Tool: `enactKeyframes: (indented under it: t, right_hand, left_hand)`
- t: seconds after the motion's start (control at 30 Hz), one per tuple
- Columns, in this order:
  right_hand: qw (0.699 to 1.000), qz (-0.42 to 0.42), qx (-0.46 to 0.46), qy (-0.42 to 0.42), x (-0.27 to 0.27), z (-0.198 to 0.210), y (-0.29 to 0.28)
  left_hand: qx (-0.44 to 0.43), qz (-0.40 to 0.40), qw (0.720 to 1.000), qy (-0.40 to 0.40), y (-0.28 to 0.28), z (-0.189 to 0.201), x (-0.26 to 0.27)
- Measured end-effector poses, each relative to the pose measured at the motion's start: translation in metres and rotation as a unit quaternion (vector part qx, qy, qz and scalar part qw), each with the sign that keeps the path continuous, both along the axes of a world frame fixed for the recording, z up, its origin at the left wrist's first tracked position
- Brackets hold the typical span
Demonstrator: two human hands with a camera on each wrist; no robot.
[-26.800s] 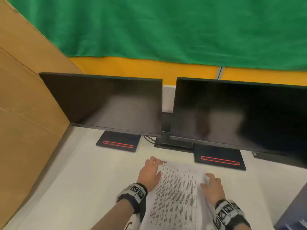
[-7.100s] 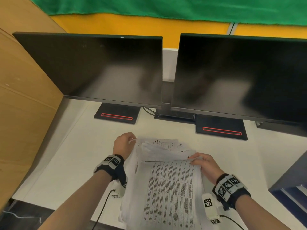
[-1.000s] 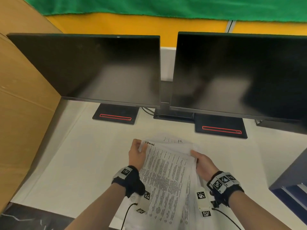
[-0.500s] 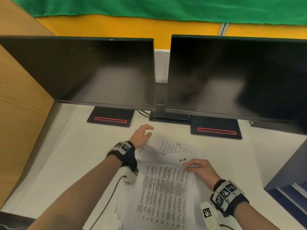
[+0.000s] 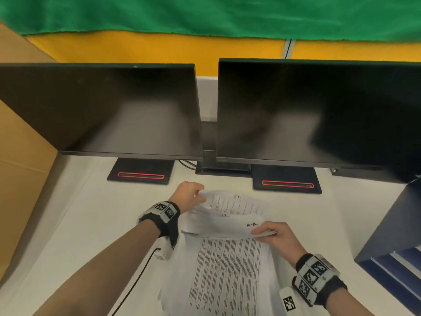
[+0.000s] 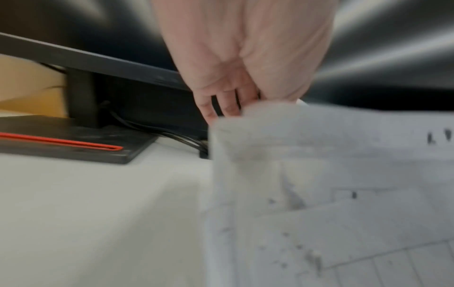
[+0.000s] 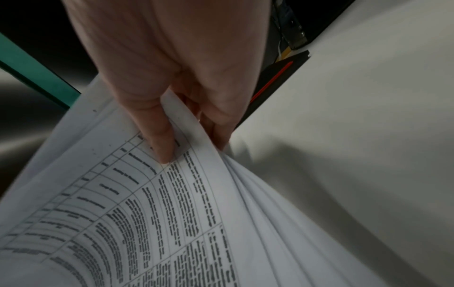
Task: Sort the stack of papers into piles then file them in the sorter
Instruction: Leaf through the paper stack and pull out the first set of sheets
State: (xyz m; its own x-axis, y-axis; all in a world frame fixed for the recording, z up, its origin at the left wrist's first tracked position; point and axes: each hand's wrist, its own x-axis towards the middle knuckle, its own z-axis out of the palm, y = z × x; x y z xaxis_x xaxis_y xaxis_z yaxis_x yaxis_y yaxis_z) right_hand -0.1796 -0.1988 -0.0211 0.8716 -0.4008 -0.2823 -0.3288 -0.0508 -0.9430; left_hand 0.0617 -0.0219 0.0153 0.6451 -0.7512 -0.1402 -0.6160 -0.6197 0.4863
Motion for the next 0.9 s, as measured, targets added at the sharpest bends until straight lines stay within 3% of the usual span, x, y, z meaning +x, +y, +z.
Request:
enactKeyframes:
  t: [0.13,0.37,0.47,0.57,0.67,0.8,0.9]
  right_hand:
    - [1.000,0.017,-0.006,0.004,0.002,0.003,0.001]
    - [0.999,0.017,0.002,0.031,0.015,0.009,0.008]
    - [0.999,0.020,0.024,0.043,0.016,0.009,0.008]
    - [0.998,-0.031,-0.013,0.048,0.019,0.012,0.007]
    - [0.995,-0.086,0.044,0.002,0.023,0.039,0.008]
    - [0.979,-0.136,0.125,-0.088,0.041,0.086,0.003]
    - [0.960,-0.185,0.135,-0.164,0.062,0.122,0.000]
  left_hand:
    - [-0.041,0.063,0.996,0.039,0.038,-0.007,0.004]
    - [-0.047,0.049,0.997,0.043,0.054,-0.013,-0.001]
    - [-0.037,0.108,0.993,0.036,0.054,-0.016,-0.002]
    - [-0.142,0.202,0.965,0.089,0.057,-0.022,-0.004]
    - [-0.216,0.258,0.919,0.205,0.054,-0.007,-0.015]
    - [-0.267,0.190,0.874,0.360,0.042,0.023,-0.030]
    - [-0.329,0.131,0.878,0.321,0.028,0.052,-0.035]
